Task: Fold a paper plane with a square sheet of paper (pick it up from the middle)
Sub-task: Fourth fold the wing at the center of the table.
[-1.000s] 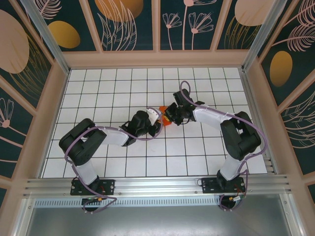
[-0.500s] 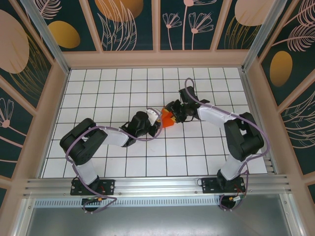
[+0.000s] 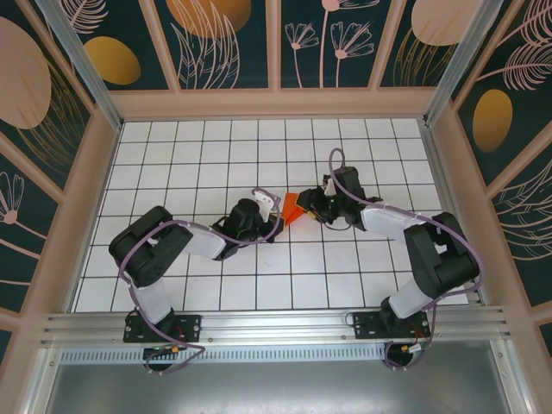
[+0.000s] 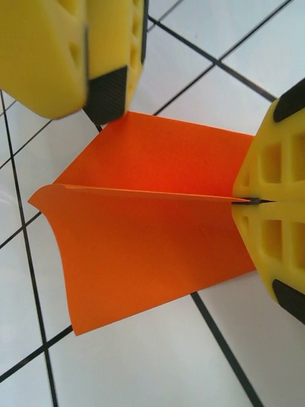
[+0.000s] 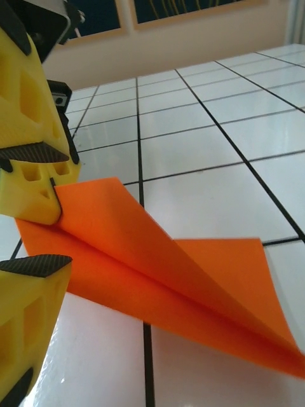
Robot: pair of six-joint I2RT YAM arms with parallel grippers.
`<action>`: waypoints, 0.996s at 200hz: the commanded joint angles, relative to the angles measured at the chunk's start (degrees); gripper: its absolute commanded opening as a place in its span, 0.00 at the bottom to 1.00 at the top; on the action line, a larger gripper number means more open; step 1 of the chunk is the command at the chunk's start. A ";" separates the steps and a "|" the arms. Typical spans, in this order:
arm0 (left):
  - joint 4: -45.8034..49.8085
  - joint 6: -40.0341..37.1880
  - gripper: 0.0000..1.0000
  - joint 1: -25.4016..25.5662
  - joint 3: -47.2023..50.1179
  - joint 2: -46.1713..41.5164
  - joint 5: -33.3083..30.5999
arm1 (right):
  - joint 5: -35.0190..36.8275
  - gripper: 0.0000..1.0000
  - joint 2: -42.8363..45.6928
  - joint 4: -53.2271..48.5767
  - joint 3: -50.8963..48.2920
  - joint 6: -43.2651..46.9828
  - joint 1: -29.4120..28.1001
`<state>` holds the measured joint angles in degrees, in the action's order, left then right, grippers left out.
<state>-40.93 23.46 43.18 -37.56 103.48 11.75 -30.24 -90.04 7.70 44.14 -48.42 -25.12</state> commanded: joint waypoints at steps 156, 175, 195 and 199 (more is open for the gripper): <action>1.13 -0.82 0.14 0.11 0.03 2.60 0.30 | -3.39 0.39 -8.94 1.72 1.73 5.59 -1.23; 0.63 -0.24 0.15 0.15 0.01 3.11 1.25 | -3.97 0.39 -10.17 3.06 1.65 5.16 -1.25; 0.25 1.29 0.16 0.10 -0.23 3.38 1.78 | -3.72 0.40 -11.33 3.01 1.88 4.87 -1.28; 0.16 1.75 0.16 0.08 -0.24 3.33 1.83 | -3.56 0.40 -11.53 2.81 1.91 4.84 -1.31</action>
<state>-39.81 24.14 43.18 -37.34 105.95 12.88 -33.08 -99.61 8.78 45.47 -43.64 -26.13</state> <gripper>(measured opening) 0.160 0.396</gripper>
